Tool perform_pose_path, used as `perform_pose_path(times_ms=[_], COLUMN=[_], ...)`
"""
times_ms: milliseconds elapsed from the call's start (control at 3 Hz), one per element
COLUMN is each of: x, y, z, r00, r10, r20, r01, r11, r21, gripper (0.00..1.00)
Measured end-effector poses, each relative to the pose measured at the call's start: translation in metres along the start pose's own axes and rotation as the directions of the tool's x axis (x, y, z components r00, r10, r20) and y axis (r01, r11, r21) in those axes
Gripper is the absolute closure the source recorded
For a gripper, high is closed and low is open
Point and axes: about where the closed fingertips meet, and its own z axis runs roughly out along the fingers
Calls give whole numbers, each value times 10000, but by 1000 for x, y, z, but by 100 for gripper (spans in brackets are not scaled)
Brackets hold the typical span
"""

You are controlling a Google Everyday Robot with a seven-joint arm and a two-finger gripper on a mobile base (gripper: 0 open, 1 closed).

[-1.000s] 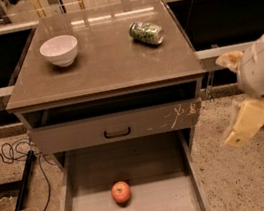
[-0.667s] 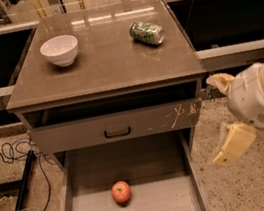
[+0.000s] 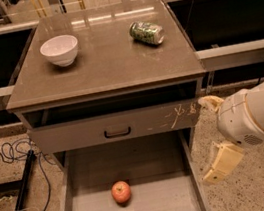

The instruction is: Pick apple from middle drawer and place on counter

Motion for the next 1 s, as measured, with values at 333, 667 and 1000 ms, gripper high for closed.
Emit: perform_pose_path(times_ms=[333,667,1000], x=[-2,6,7], y=[-6,-28,-27], z=[33,110,111], r00=[10000,9992,9991], r10=[5,-304,-303], r20=[69,276,281], r01=[-4,294,294], r11=[9999,9990,9991], r21=[-151,344,316], gripper=[0,0,0])
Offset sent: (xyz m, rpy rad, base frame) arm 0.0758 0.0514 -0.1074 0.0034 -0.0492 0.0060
